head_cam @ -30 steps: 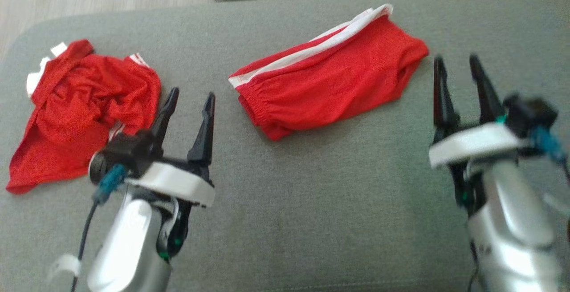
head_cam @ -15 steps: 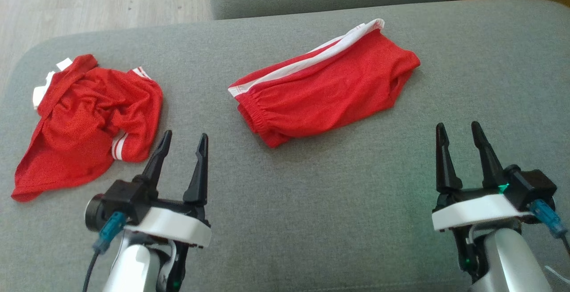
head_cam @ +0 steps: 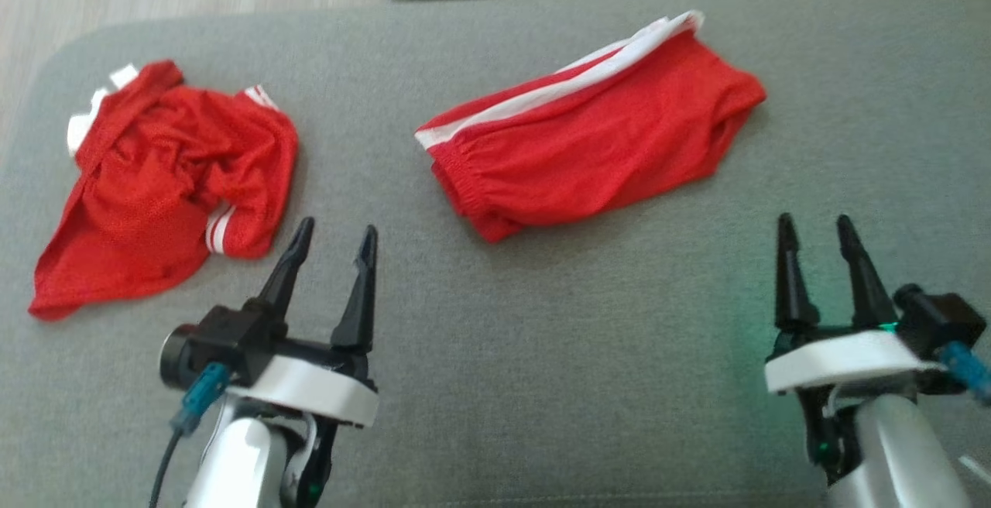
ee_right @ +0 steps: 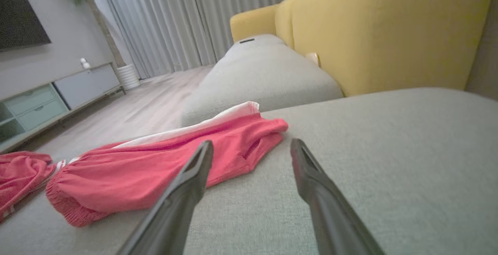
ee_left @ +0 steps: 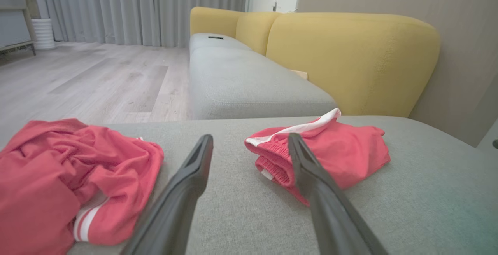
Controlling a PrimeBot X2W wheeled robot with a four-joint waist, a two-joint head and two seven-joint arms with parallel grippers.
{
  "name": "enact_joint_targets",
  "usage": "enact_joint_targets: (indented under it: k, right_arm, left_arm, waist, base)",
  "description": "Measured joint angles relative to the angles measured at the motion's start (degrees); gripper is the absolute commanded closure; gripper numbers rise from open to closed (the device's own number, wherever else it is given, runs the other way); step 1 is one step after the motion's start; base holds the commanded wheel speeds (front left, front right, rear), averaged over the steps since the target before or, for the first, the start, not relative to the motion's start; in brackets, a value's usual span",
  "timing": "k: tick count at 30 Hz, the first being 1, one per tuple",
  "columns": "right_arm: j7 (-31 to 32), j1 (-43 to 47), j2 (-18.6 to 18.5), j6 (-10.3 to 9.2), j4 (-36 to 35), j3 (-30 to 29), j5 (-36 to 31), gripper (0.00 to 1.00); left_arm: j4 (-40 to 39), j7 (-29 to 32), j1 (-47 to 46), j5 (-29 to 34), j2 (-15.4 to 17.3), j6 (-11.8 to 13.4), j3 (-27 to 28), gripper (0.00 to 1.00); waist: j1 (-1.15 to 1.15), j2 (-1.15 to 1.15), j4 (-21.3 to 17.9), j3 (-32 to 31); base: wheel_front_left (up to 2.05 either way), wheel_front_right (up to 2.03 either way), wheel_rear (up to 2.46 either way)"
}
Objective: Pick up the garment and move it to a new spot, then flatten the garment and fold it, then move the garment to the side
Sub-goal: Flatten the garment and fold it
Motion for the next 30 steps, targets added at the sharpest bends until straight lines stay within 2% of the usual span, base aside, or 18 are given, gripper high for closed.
enact_joint_targets:
  k: [4,11,14,18,23,30]
  right_arm:
    - [2.9,-4.1,0.0,0.0,4.2,-2.3,5.5,0.0]
    - [10.2,-17.5,0.0,0.0,15.6,-8.2,19.3,0.0]
    - [11.6,-22.9,0.0,0.0,21.3,-11.1,20.2,0.0]
    - [11.8,-30.0,-0.1,0.0,29.8,-18.1,16.1,0.0]
    - [12.5,-36.0,-0.4,0.0,38.1,-30.5,4.0,0.0]
    - [15.2,-41.4,-1.0,0.0,41.1,-47.0,-12.4,0.0]
  left_arm:
    - [0.3,0.0,-2.0,0.0,-0.1,-0.5,-1.7,0.0]
    - [1.1,0.0,-5.4,-1.8,-0.2,-0.9,-4.9,0.0]
    - [1.2,0.0,-6.0,-2.7,-0.2,-1.0,-5.6,0.0]
    - [1.2,0.0,-6.4,-3.3,-0.2,-1.0,-6.9,0.0]
    - [1.0,0.0,-7.3,-3.6,-0.3,-1.0,-7.5,0.0]
    - [0.3,0.0,-8.1,-4.3,-0.3,-1.4,-7.5,0.0]
  waist:
    - [0.0,0.0,1.4,2.5]
    - [0.01,0.0,5.4,6.4]
    - [0.01,0.0,7.4,7.8]
    - [0.01,0.0,10.2,9.1]
    - [0.01,0.0,13.1,10.2]
    - [0.01,0.0,14.8,11.2]
  base:
    - [0.0,0.0,0.0]
    - [0.0,0.0,0.0]
    - [0.0,0.0,0.0]
    - [0.0,0.0,0.0]
    - [0.0,0.0,0.0]
    - [0.0,0.0,0.0]
